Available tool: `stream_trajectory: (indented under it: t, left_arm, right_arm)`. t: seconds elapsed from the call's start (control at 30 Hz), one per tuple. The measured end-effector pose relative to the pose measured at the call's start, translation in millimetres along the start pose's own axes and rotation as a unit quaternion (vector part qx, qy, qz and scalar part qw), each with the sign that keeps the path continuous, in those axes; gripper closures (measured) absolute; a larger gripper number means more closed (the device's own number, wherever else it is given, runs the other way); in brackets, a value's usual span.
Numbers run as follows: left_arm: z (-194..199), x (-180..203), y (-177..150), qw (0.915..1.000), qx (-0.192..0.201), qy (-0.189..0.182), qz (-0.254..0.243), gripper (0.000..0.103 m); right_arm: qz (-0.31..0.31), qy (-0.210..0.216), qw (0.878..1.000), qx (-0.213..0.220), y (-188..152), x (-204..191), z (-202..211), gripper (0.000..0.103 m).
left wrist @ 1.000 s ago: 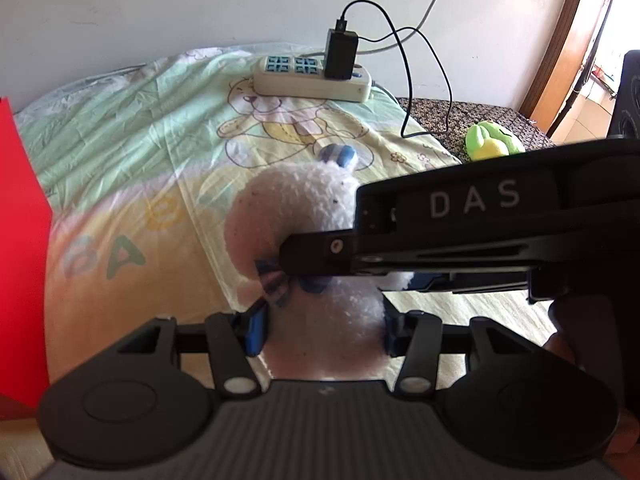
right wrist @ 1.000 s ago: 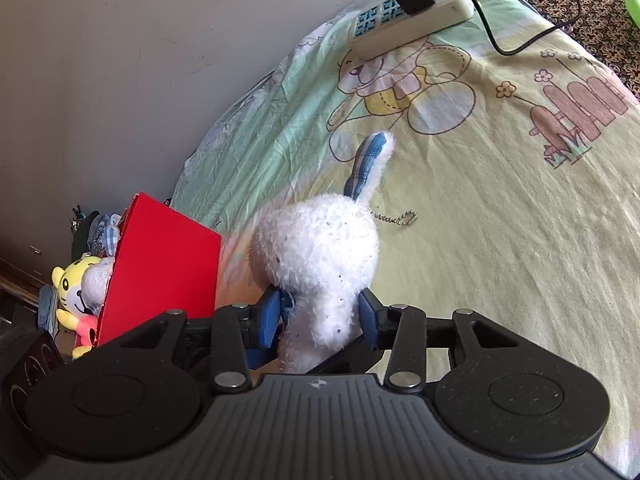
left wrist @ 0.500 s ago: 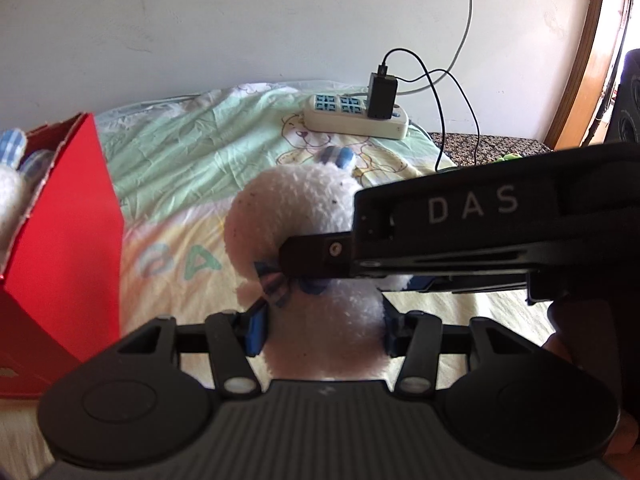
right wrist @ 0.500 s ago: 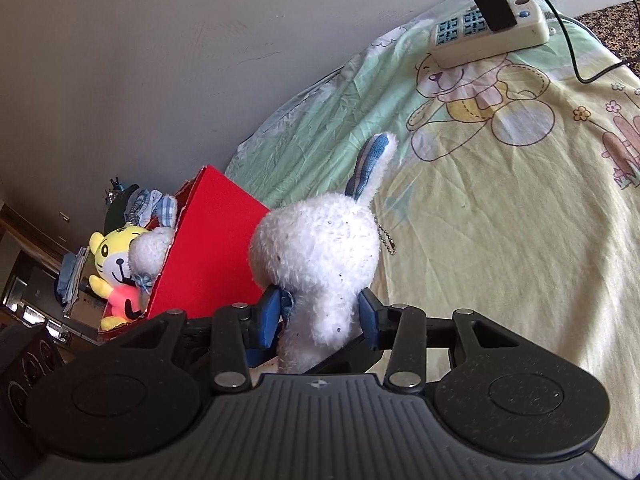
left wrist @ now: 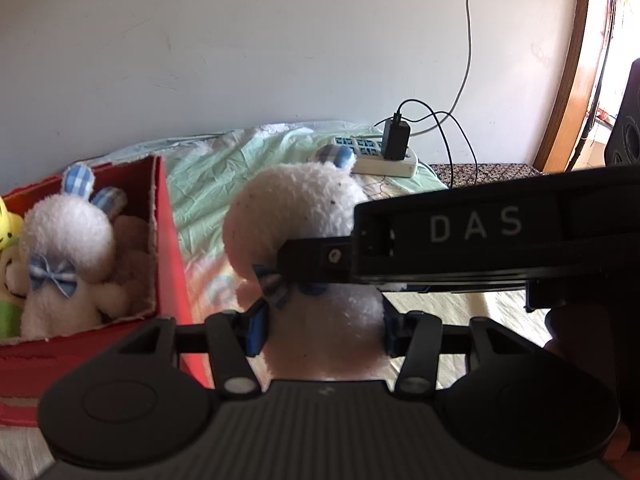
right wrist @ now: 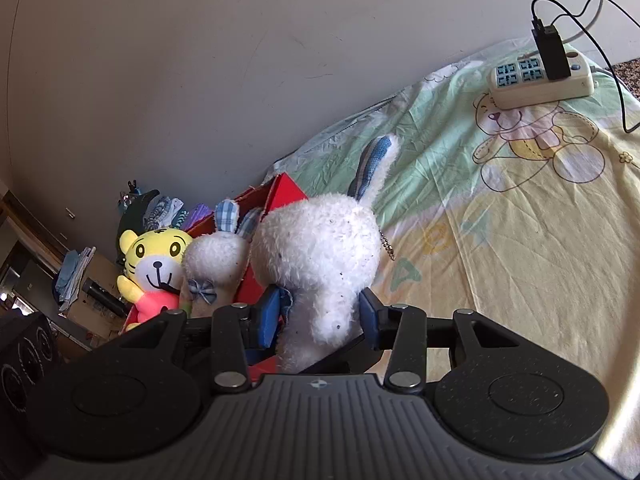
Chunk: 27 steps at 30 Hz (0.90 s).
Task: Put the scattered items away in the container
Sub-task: 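Lift the held bunny with the right gripper toward the red box, then carry the bunny over the red box beside the tiger plush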
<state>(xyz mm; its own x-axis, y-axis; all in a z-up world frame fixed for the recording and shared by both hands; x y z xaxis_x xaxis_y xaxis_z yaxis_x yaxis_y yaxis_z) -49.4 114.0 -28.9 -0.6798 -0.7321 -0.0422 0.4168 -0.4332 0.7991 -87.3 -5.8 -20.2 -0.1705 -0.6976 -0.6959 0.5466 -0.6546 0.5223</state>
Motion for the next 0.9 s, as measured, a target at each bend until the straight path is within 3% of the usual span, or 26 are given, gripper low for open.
stream_trajectory:
  t: [0.4, 0.9]
  left_arm:
    - [43, -48, 1, 0.9982, 0.058, 0.006, 0.008, 0.051]
    - [80, -119, -10, 0.9961, 0.074, 0.044, 0.016, 0.051]
  right_arm:
    - [0.062, 0.011, 0.996, 0.06, -18, -68, -6, 0.058]
    - [0.084, 0.055, 0.993, 0.062, -37, -125, -45, 0.058]
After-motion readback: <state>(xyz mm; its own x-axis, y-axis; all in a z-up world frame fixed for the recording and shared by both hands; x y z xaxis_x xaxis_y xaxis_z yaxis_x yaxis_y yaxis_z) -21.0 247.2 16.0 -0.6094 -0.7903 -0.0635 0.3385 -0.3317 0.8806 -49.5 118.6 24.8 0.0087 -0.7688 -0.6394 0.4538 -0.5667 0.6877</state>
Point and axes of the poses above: each gripper's, at about its wrist camera, not at the fingertips, and z roughly against the way its jaws point, x to its right, y to its top, the point moved 1 cm from there along -z, roughly the way its jaws point, and after that the axes turned 10 degrees about -z, right-handed, at the moved point
